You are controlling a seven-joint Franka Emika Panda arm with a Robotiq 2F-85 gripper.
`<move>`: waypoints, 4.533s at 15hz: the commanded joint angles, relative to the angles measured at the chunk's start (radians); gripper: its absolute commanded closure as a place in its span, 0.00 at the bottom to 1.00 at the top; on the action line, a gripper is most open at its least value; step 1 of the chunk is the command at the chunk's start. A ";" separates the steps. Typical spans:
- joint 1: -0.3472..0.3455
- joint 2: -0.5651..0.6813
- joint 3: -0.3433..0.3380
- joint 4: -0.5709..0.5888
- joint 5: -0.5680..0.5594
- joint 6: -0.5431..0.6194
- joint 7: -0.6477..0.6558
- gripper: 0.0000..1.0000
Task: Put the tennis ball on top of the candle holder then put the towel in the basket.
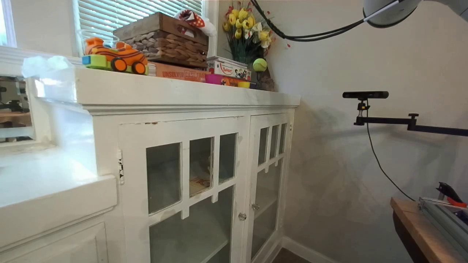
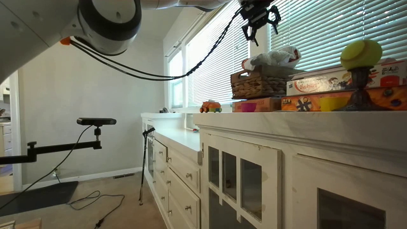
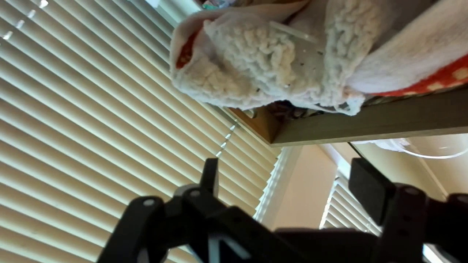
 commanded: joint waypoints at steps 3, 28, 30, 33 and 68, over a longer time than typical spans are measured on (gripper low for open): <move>0.056 -0.069 -0.091 -0.034 -0.139 -0.123 0.171 0.00; 0.012 -0.017 0.010 0.005 -0.033 -0.538 0.313 0.00; 0.014 -0.001 0.010 0.010 -0.035 -0.532 0.321 0.26; 0.014 0.008 0.013 0.013 -0.034 -0.534 0.323 0.40; 0.104 0.091 -0.040 0.004 -0.112 -0.096 0.346 0.50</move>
